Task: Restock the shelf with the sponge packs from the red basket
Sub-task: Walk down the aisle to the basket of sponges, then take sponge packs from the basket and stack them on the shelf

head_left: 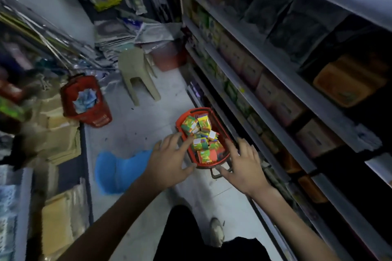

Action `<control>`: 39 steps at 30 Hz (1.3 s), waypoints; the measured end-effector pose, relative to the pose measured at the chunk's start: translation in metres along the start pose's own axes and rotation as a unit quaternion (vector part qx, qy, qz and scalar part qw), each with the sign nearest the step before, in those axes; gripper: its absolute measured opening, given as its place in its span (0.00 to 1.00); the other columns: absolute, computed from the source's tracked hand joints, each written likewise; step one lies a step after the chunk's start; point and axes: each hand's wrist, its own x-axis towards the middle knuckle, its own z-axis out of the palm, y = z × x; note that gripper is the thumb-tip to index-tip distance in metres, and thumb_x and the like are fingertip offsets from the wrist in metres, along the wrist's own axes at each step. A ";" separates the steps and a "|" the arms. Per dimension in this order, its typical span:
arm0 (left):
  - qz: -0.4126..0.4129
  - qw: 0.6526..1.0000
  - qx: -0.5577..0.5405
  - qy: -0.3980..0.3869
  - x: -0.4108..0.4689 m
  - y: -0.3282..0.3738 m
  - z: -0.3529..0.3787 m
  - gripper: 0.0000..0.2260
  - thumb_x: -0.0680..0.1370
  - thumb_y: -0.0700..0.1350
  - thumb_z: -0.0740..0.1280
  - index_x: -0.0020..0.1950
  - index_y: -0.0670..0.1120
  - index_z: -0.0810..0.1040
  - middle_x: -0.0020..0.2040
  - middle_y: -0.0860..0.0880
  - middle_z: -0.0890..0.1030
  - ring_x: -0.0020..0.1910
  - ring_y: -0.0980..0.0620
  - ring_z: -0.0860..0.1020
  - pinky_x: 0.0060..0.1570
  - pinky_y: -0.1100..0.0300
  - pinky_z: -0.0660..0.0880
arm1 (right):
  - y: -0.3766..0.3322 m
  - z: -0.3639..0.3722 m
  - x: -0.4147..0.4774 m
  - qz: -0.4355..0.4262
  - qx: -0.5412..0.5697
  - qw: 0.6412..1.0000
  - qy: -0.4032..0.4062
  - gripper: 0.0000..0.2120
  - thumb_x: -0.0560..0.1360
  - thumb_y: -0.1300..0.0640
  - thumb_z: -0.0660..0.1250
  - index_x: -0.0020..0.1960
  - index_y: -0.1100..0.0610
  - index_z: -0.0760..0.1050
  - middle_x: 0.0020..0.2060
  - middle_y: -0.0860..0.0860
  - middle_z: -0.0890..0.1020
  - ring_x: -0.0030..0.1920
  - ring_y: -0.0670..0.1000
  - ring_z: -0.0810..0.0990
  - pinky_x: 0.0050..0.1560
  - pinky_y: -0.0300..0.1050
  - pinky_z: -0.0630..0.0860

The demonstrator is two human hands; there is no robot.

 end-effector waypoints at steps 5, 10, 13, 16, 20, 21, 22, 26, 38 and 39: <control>0.098 0.995 0.016 -0.031 0.105 -0.060 0.007 0.35 0.70 0.66 0.61 0.73 0.51 0.74 0.65 0.40 0.79 0.61 0.37 0.81 0.57 0.38 0.79 | -0.004 0.023 0.072 0.063 -0.006 0.998 -0.015 0.43 0.72 0.31 0.64 0.79 0.54 0.65 0.74 0.63 0.69 0.75 0.67 0.67 0.75 0.67 0.61; 0.187 0.978 0.047 -0.075 0.218 -0.124 0.007 0.35 0.69 0.67 0.61 0.72 0.51 0.76 0.64 0.42 0.79 0.61 0.37 0.80 0.57 0.39 0.78 | -0.020 0.038 0.146 0.153 -0.012 0.987 -0.039 0.42 0.73 0.30 0.61 0.79 0.55 0.64 0.74 0.63 0.69 0.77 0.67 0.65 0.76 0.66 0.60; 0.247 0.963 0.049 -0.095 0.280 -0.158 -0.004 0.34 0.70 0.67 0.61 0.72 0.51 0.76 0.64 0.42 0.78 0.61 0.38 0.79 0.58 0.41 0.78 | -0.044 0.031 0.192 0.221 0.019 0.974 -0.044 0.43 0.75 0.30 0.58 0.81 0.54 0.59 0.78 0.64 0.62 0.80 0.65 0.58 0.79 0.64 0.53; 0.314 0.942 0.071 -0.093 0.327 -0.185 -0.012 0.34 0.71 0.66 0.62 0.73 0.52 0.74 0.66 0.43 0.77 0.62 0.39 0.78 0.58 0.43 0.77 | -0.062 0.028 0.232 0.260 0.023 0.965 -0.016 0.42 0.75 0.31 0.57 0.81 0.54 0.61 0.77 0.64 0.65 0.79 0.66 0.60 0.78 0.65 0.56; 0.364 0.921 0.093 -0.106 0.362 -0.206 -0.015 0.35 0.71 0.66 0.62 0.76 0.54 0.70 0.70 0.44 0.74 0.67 0.40 0.75 0.62 0.43 0.74 | -0.086 0.027 0.264 0.307 0.035 0.951 0.005 0.42 0.74 0.30 0.52 0.79 0.56 0.64 0.76 0.64 0.67 0.78 0.66 0.63 0.77 0.66 0.60; 0.371 0.917 0.094 -0.108 0.365 -0.209 -0.017 0.36 0.71 0.67 0.62 0.76 0.54 0.70 0.70 0.44 0.74 0.68 0.40 0.75 0.63 0.43 0.74 | -0.091 0.027 0.269 0.315 0.038 0.948 0.007 0.43 0.73 0.30 0.51 0.79 0.56 0.64 0.76 0.64 0.67 0.78 0.66 0.63 0.78 0.65 0.59; 0.375 0.916 0.097 -0.109 0.368 -0.211 -0.017 0.36 0.71 0.67 0.61 0.77 0.54 0.69 0.71 0.44 0.74 0.68 0.40 0.75 0.63 0.43 0.74 | -0.097 0.029 0.273 0.319 0.040 0.947 0.012 0.43 0.74 0.30 0.52 0.80 0.56 0.64 0.77 0.64 0.67 0.78 0.66 0.62 0.78 0.65 0.59; 0.371 0.918 0.101 -0.096 0.374 -0.227 -0.011 0.36 0.70 0.67 0.65 0.75 0.52 0.72 0.69 0.43 0.76 0.66 0.40 0.77 0.60 0.43 0.76 | -0.111 0.051 0.278 0.331 0.060 0.941 0.019 0.41 0.73 0.31 0.54 0.77 0.56 0.68 0.75 0.65 0.69 0.76 0.67 0.66 0.75 0.67 0.62; 0.484 0.842 0.149 -0.187 0.461 -0.290 0.078 0.35 0.72 0.66 0.63 0.76 0.52 0.72 0.69 0.43 0.75 0.64 0.39 0.77 0.59 0.43 0.77 | -0.133 0.150 0.324 0.435 0.079 0.897 0.002 0.40 0.75 0.32 0.56 0.80 0.54 0.63 0.76 0.64 0.67 0.78 0.66 0.63 0.77 0.64 0.59; 0.495 0.831 0.154 -0.202 0.473 -0.296 0.097 0.35 0.72 0.66 0.63 0.75 0.51 0.72 0.69 0.43 0.76 0.62 0.39 0.78 0.57 0.43 0.78 | -0.134 0.164 0.336 0.442 0.076 0.894 0.001 0.40 0.76 0.32 0.57 0.80 0.55 0.63 0.76 0.64 0.67 0.78 0.66 0.64 0.77 0.64 0.60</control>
